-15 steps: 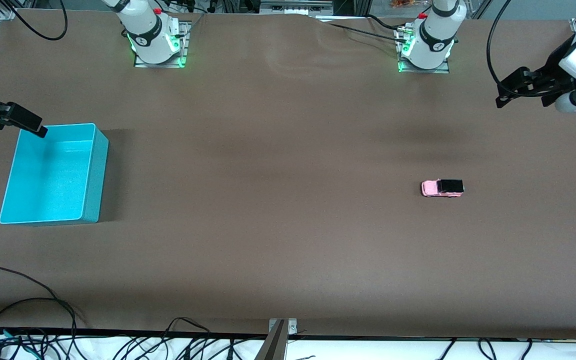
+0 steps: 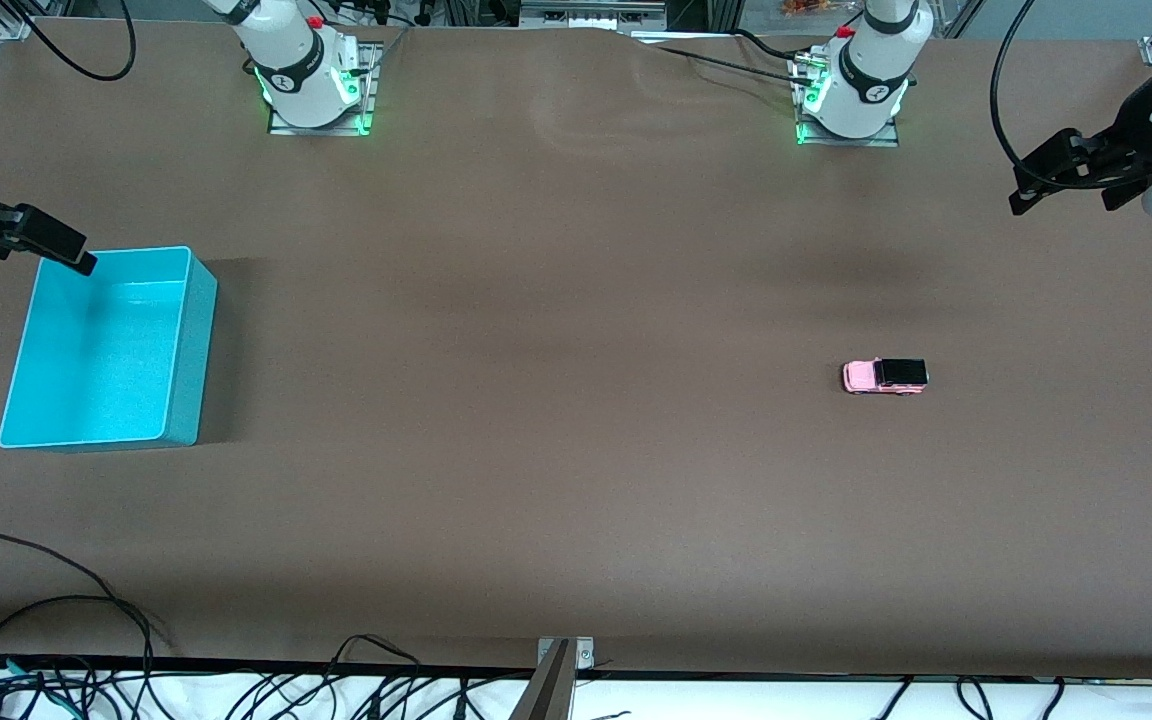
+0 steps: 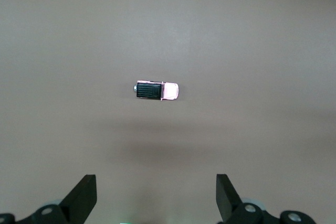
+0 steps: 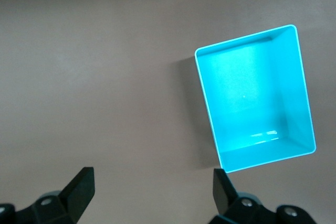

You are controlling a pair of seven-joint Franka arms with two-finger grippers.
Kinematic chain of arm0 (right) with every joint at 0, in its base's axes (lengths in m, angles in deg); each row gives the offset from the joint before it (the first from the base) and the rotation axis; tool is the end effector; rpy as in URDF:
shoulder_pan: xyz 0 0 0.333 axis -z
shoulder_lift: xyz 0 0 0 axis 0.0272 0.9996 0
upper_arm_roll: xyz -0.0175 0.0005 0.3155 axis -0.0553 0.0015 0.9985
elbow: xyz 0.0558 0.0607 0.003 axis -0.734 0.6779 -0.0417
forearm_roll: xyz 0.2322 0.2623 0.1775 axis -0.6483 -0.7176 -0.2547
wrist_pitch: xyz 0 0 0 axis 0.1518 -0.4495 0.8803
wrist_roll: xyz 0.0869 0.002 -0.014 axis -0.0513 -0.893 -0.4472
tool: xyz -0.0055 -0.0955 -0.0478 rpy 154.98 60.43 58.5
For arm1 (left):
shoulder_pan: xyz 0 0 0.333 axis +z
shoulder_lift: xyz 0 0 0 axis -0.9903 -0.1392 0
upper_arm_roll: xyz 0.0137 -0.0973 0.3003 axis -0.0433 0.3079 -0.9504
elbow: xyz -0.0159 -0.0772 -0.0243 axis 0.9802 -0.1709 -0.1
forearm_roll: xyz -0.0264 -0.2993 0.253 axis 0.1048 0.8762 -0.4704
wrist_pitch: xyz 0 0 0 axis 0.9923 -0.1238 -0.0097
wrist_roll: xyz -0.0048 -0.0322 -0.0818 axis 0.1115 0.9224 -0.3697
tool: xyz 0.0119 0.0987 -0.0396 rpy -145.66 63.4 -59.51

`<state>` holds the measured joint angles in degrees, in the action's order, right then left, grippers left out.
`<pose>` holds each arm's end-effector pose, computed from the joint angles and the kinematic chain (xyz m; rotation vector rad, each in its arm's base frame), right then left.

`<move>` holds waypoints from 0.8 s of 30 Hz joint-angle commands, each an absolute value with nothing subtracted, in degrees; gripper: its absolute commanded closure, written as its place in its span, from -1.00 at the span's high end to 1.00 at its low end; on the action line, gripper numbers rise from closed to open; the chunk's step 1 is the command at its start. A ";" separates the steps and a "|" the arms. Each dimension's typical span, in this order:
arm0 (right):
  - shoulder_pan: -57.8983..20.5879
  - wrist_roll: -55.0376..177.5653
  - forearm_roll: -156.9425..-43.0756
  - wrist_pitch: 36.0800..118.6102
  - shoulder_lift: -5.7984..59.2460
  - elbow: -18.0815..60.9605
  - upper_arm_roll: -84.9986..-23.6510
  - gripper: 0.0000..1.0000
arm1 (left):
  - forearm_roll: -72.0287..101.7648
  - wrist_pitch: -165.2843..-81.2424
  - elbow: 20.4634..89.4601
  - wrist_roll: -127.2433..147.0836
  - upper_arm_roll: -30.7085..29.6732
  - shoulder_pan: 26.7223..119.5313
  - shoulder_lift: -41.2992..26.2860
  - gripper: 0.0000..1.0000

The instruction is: Wind and store pink jeep toy

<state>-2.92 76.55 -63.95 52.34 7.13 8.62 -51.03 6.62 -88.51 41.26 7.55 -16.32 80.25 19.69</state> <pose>0.5767 -0.0054 0.6195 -3.1139 0.3009 -0.0107 0.5302 -0.0407 0.6614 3.1312 0.1244 -0.0595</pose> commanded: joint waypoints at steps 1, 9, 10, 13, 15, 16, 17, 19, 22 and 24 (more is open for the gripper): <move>-2.79 75.79 -63.16 51.46 7.13 8.02 -50.72 1.00 | 5.00 -87.31 39.62 6.70 -15.94 80.42 19.17 1.00; -2.79 71.05 -62.90 51.29 7.21 8.11 -50.72 1.00 | 5.00 -87.22 39.71 6.88 -16.12 80.51 18.99 1.00; -2.79 71.04 -62.99 51.20 7.21 8.11 -50.72 1.00 | 5.00 -87.14 39.89 6.88 -16.12 80.51 18.99 1.00; -2.79 71.13 -63.25 51.20 7.21 8.11 -50.72 1.00 | 5.00 -86.96 39.98 6.88 -16.21 80.51 18.99 1.00; -2.79 71.13 -63.25 51.28 7.13 8.02 -50.81 1.00 | 5.00 -86.43 39.89 6.88 -16.21 80.51 18.99 1.00; -2.79 71.13 -63.25 51.29 7.13 8.11 -50.72 1.00 | 5.00 -86.35 39.89 6.79 -16.21 80.51 18.99 1.00; -2.79 71.13 -63.08 51.29 7.13 8.02 -50.72 1.00 | 5.00 -86.17 39.89 6.79 -16.21 80.51 18.99 1.00; -2.79 71.13 -63.08 51.29 7.13 8.11 -50.81 1.00 | 4.91 -86.17 39.71 6.88 -16.21 80.42 18.91 1.00; -2.79 71.13 -63.16 51.29 7.21 8.02 -50.72 1.00 | 5.00 -86.08 39.97 6.88 -16.12 80.42 18.91 1.00; -2.96 71.13 -63.08 51.20 7.21 8.11 -50.72 1.00 | 5.08 -86.17 39.71 6.62 -16.21 80.51 18.73 1.00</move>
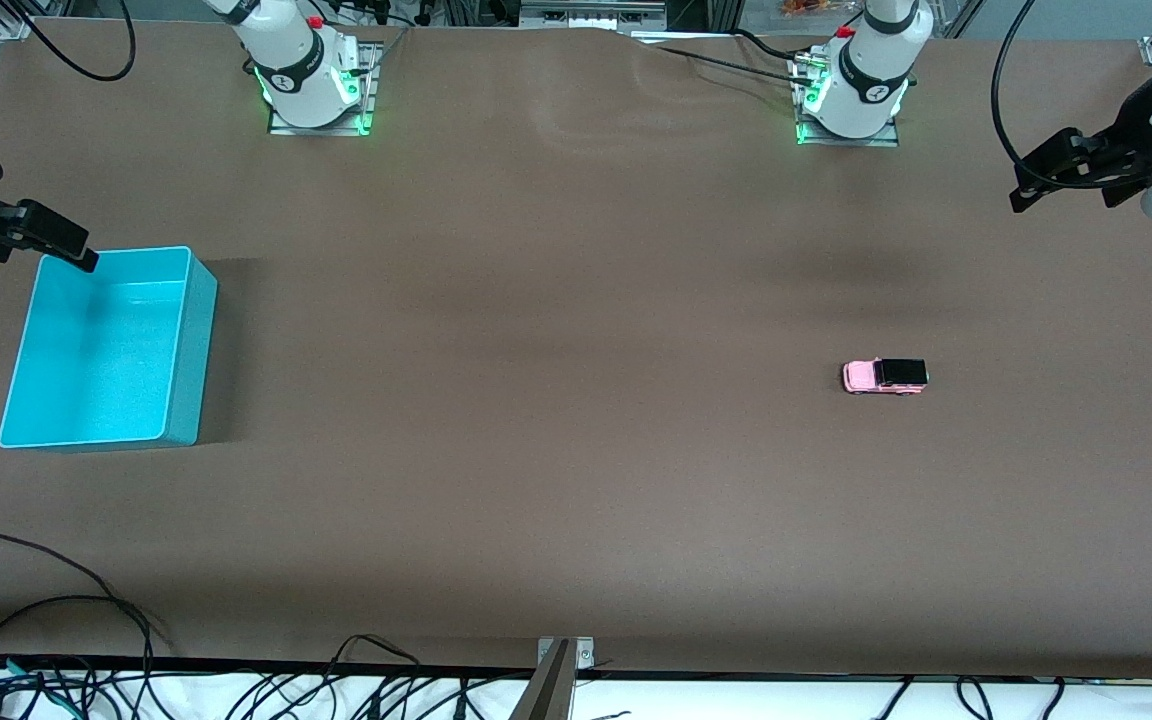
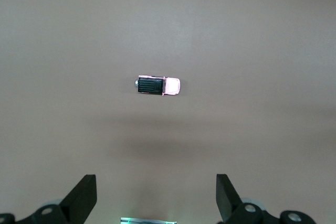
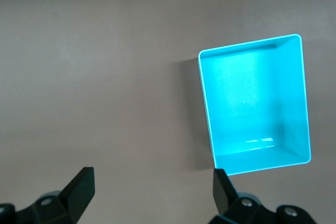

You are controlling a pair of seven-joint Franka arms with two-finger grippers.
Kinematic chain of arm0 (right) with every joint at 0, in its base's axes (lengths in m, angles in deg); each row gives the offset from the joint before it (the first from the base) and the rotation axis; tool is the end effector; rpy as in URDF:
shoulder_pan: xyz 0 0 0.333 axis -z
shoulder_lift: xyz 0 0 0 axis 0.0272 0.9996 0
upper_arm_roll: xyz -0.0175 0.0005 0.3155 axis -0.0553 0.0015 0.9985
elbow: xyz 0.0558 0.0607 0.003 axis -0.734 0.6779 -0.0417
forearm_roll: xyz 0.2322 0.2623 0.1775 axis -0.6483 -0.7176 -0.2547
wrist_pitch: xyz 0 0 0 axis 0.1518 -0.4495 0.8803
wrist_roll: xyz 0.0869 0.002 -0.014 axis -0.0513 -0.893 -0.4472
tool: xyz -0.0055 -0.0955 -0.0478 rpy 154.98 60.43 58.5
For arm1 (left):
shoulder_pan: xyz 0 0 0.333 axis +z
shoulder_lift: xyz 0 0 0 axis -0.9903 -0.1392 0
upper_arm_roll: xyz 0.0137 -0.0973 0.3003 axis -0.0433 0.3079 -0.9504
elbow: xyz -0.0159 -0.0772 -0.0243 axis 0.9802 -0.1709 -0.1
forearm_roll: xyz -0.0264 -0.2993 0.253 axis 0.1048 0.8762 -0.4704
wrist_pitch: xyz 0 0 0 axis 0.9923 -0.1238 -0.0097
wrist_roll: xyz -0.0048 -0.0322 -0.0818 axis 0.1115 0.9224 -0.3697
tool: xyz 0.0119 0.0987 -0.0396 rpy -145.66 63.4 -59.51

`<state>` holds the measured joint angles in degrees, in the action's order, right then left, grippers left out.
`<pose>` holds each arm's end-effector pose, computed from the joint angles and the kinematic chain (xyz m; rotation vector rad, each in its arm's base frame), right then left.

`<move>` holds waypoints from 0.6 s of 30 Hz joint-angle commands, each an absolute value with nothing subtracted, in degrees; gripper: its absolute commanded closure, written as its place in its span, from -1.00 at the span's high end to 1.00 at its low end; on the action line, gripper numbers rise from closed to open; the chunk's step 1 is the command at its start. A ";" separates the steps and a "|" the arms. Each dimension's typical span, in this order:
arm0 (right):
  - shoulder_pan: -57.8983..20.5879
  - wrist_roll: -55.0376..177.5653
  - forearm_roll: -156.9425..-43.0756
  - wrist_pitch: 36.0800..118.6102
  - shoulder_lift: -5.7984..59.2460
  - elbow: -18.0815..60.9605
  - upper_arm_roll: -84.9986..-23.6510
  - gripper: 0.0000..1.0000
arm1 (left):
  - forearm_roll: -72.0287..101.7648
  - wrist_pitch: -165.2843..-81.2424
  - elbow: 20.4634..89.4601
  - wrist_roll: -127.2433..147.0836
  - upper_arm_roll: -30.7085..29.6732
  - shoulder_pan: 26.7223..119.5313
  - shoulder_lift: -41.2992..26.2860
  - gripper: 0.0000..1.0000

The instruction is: Wind and store pink jeep toy

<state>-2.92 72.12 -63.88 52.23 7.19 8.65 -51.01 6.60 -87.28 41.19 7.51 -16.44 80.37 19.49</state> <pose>0.5768 -0.0053 0.6185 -3.1249 0.1799 -0.0062 0.5291 -0.0383 0.6583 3.1327 0.1320 -0.0965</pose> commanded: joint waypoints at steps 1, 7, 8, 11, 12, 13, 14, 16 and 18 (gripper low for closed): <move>-2.96 71.13 -63.08 51.20 7.21 8.11 -50.63 1.00 | 5.17 -86.17 39.54 6.44 -16.21 80.33 18.64 1.00; -2.96 71.31 -62.81 51.20 7.13 8.11 -50.63 1.00 | 5.09 -86.17 39.45 6.35 -16.12 80.24 18.29 1.00; -2.96 71.39 -62.99 51.20 7.13 8.11 -50.63 1.00 | 5.09 -86.17 39.45 6.35 -16.12 80.24 18.20 1.00; -3.05 71.74 -63.16 51.11 7.04 8.20 -50.55 1.00 | 5.52 -86.17 39.45 6.35 -16.21 80.24 17.94 1.00; -3.05 72.27 -63.16 51.11 7.04 8.20 -50.46 1.00 | 5.44 -86.17 39.45 6.35 -16.21 80.24 17.94 1.00; -3.05 72.97 -63.25 51.02 6.95 8.20 -50.37 1.00 | 5.35 -86.17 39.45 6.44 -16.21 80.24 17.94 1.00; -3.05 73.85 -63.25 50.93 6.95 8.20 -50.37 1.00 | 5.26 -86.17 39.45 6.53 -16.21 80.33 17.94 1.00; -3.05 75.17 -63.16 50.93 6.95 8.20 -50.37 1.00 | 5.17 -86.17 39.45 6.53 -16.21 80.33 17.94 1.00; -3.05 75.44 -63.25 50.85 6.78 8.20 -50.37 1.00 | 5.26 -86.17 39.36 6.44 -16.21 80.33 17.94 1.00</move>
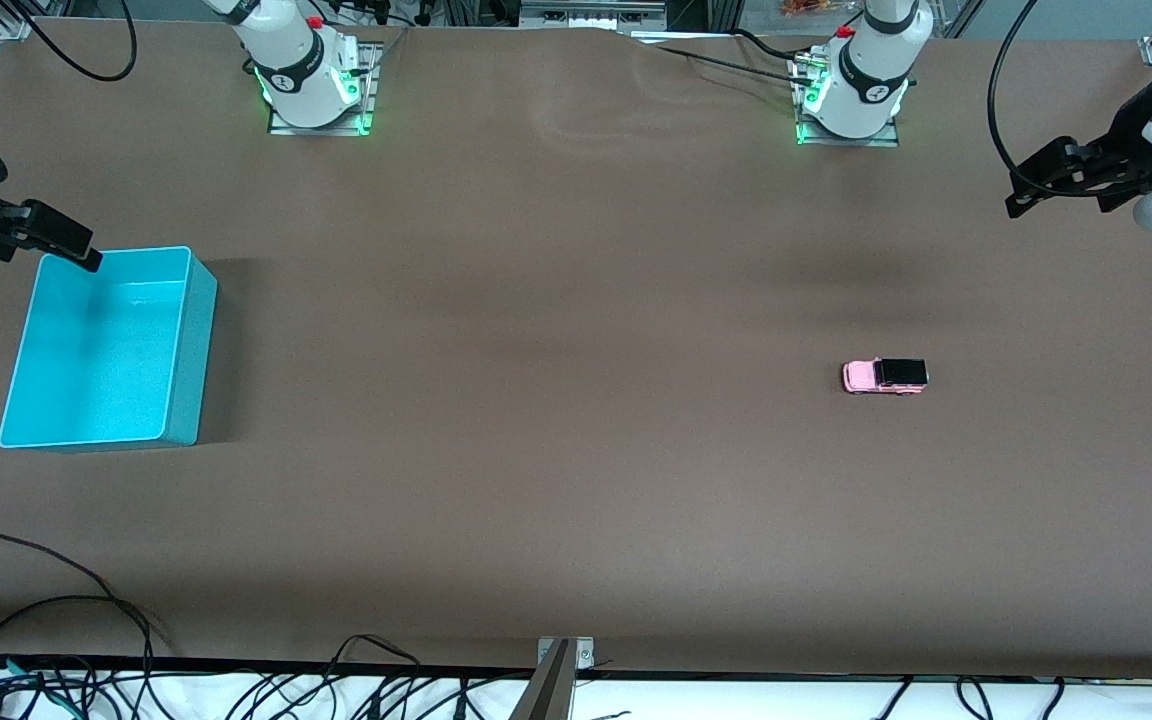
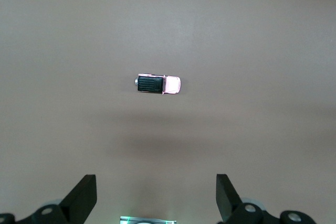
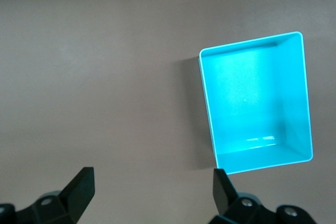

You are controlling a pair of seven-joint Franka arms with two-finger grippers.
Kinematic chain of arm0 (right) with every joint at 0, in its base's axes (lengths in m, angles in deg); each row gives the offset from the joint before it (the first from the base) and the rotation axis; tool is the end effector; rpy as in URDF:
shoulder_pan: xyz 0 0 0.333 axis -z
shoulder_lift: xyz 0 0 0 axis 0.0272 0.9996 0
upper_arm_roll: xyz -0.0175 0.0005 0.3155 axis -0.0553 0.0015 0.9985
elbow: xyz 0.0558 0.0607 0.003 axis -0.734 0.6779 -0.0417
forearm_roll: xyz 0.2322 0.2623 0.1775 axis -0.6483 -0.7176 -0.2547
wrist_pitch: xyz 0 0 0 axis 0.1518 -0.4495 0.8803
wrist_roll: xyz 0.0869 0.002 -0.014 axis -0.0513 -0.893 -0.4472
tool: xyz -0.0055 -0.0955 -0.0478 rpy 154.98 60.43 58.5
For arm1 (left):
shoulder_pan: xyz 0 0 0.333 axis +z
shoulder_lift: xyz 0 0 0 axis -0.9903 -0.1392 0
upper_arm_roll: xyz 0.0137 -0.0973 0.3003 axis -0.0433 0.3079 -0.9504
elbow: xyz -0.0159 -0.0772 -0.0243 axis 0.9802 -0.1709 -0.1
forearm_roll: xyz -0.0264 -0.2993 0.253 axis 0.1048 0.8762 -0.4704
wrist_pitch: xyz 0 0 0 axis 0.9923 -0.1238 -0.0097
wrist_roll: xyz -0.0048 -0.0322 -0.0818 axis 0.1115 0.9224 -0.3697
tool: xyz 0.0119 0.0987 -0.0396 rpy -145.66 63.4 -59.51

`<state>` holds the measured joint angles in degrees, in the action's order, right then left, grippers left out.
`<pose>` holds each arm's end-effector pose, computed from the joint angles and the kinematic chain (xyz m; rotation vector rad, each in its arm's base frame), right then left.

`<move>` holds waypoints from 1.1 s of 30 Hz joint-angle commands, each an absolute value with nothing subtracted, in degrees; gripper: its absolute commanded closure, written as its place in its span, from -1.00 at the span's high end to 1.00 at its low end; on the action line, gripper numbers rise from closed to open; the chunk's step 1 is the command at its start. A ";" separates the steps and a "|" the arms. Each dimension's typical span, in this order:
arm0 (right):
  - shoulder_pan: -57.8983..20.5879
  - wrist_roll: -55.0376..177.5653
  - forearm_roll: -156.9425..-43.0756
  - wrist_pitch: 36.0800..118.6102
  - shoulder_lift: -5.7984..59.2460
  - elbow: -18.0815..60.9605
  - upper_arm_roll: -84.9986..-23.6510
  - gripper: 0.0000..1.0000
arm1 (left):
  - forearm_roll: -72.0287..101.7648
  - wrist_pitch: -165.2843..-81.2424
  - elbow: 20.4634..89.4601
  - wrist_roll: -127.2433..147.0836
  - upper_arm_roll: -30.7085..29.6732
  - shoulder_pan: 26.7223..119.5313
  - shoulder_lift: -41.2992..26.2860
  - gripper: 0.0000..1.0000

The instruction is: Wind and store pink jeep toy

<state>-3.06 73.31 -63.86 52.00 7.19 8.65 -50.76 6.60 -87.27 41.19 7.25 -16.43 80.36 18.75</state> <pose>0.5764 -0.0015 0.6181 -3.1238 0.2017 0.0004 0.5332 -0.0386 0.6515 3.1328 0.1387 -0.1170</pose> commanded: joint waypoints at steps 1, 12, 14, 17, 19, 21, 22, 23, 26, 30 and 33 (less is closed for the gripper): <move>-3.05 75.52 -63.25 50.58 6.69 8.29 -50.37 1.00 | 5.35 -86.17 39.45 6.44 -16.21 80.33 17.94 1.00; -3.05 75.35 -63.34 49.00 6.51 8.29 -50.46 1.00 | 5.70 -86.17 39.36 6.35 -16.21 80.24 17.94 1.00; -3.05 75.35 -63.34 48.91 6.60 8.29 -50.46 1.00 | 5.61 -86.17 39.36 6.35 -16.21 80.24 17.94 1.00; -3.05 75.35 -63.25 48.91 6.60 8.29 -50.37 1.00 | 5.61 -86.17 39.36 6.44 -16.21 80.24 17.94 1.00; -3.05 75.35 -63.25 49.00 6.60 8.29 -50.37 1.00 | 5.52 -86.17 39.36 6.44 -16.21 80.24 17.94 1.00; -3.05 75.35 -63.16 49.17 6.60 8.29 -50.37 1.00 | 5.52 -86.17 39.36 6.44 -16.21 80.33 17.94 1.00; -3.14 75.35 -63.16 49.26 6.60 8.29 -50.37 1.00 | 5.52 -86.17 39.45 6.44 -16.21 80.24 17.94 1.00; -3.14 75.35 -63.16 49.35 6.69 8.29 -50.37 1.00 | 5.52 -86.17 39.45 6.44 -16.21 80.24 17.94 1.00; -3.40 75.44 -63.08 49.53 6.69 8.29 -50.28 1.00 | 5.44 -86.17 39.36 6.44 -16.21 80.24 17.94 1.00; -4.02 75.61 -62.99 49.70 6.78 8.29 -50.37 1.00 | 5.52 -86.17 39.36 6.70 -16.29 80.42 17.94 1.00; -4.02 75.70 -63.16 49.79 6.86 8.29 -50.37 1.00 | 5.52 -86.17 39.36 6.79 -16.21 80.24 17.94 1.00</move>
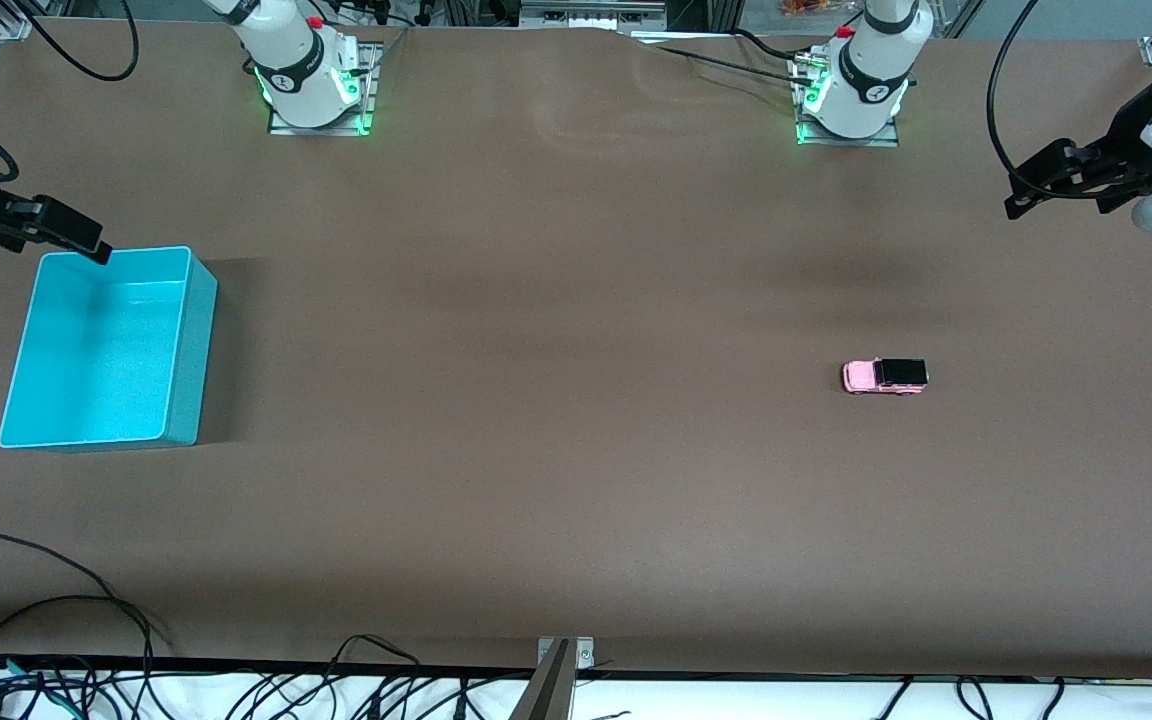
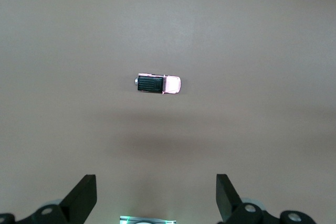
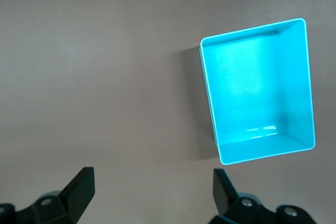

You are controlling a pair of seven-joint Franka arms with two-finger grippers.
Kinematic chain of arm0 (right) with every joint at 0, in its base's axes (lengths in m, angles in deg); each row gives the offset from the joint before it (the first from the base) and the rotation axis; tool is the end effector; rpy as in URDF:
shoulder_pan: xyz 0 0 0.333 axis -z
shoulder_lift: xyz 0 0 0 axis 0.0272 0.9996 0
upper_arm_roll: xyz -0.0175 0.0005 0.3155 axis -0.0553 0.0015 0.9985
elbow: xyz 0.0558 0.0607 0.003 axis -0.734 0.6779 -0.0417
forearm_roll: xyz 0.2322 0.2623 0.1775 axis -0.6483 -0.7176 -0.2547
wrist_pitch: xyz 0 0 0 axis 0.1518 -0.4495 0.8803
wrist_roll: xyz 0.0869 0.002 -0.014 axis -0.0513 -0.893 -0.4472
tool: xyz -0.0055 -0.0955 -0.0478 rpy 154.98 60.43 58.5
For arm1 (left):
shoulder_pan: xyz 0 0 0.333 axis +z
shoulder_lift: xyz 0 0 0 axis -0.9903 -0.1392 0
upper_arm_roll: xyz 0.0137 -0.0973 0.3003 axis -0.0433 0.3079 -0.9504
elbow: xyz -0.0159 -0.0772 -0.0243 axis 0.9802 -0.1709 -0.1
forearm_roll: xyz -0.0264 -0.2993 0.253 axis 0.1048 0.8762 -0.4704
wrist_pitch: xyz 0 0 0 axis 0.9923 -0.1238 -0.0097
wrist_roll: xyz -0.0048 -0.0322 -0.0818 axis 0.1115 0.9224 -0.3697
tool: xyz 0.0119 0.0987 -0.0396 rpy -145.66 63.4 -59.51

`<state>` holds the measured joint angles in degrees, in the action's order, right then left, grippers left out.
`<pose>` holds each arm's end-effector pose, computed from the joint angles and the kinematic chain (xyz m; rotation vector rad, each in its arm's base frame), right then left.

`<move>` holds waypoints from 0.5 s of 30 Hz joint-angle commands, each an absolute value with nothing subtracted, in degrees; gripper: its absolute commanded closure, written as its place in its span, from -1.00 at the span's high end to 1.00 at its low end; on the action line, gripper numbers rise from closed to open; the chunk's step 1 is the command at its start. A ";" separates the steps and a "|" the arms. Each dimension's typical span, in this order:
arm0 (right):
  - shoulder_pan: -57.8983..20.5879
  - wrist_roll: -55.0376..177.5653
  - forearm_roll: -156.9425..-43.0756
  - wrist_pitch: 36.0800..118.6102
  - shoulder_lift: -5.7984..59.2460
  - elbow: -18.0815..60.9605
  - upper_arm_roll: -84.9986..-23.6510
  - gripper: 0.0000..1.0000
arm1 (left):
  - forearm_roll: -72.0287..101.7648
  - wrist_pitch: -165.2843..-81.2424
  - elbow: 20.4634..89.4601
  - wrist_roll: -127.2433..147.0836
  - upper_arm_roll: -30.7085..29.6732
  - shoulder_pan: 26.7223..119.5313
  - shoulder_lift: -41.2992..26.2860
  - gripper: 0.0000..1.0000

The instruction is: Wind and store pink jeep toy

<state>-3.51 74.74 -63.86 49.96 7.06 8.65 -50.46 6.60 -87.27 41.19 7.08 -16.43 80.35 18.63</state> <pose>0.5719 0.0059 0.6164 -3.1242 0.2200 0.0528 0.5339 -0.0387 0.6503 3.1327 0.1431 -0.1203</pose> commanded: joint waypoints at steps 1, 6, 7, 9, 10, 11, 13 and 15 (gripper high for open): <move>-4.02 75.70 -63.16 49.79 6.86 8.29 -50.37 1.00 | 5.44 -86.17 39.36 6.79 -16.21 80.24 17.85 1.00; -4.02 75.70 -63.16 49.70 6.95 8.29 -50.37 1.00 | 5.26 -85.47 40.50 7.05 -15.94 80.33 16.71 1.00; -4.02 75.70 -63.16 49.70 6.95 8.29 -50.46 1.00 | 5.70 -85.29 40.42 7.23 -16.03 80.33 16.62 1.00; -4.02 75.70 -63.25 49.70 6.95 8.29 -50.46 1.00 | 5.79 -85.29 40.24 7.23 -16.03 80.24 15.49 1.00; -4.02 75.70 -63.25 49.70 6.95 8.29 -50.46 1.00 | 5.61 -85.29 39.89 7.23 -16.03 80.24 14.43 1.00; -3.93 75.70 -63.25 49.70 6.95 8.29 -50.46 1.00 | 5.70 -85.38 39.80 7.14 -16.03 80.24 13.64 1.00; -4.02 75.70 -63.25 49.70 6.95 8.29 -50.46 1.00 | 5.53 -85.64 39.80 7.14 -16.03 80.16 12.76 1.00; -4.02 75.70 -63.16 49.79 6.95 8.29 -50.46 1.00 | 5.44 -85.90 39.80 7.14 -16.12 80.16 11.70 1.00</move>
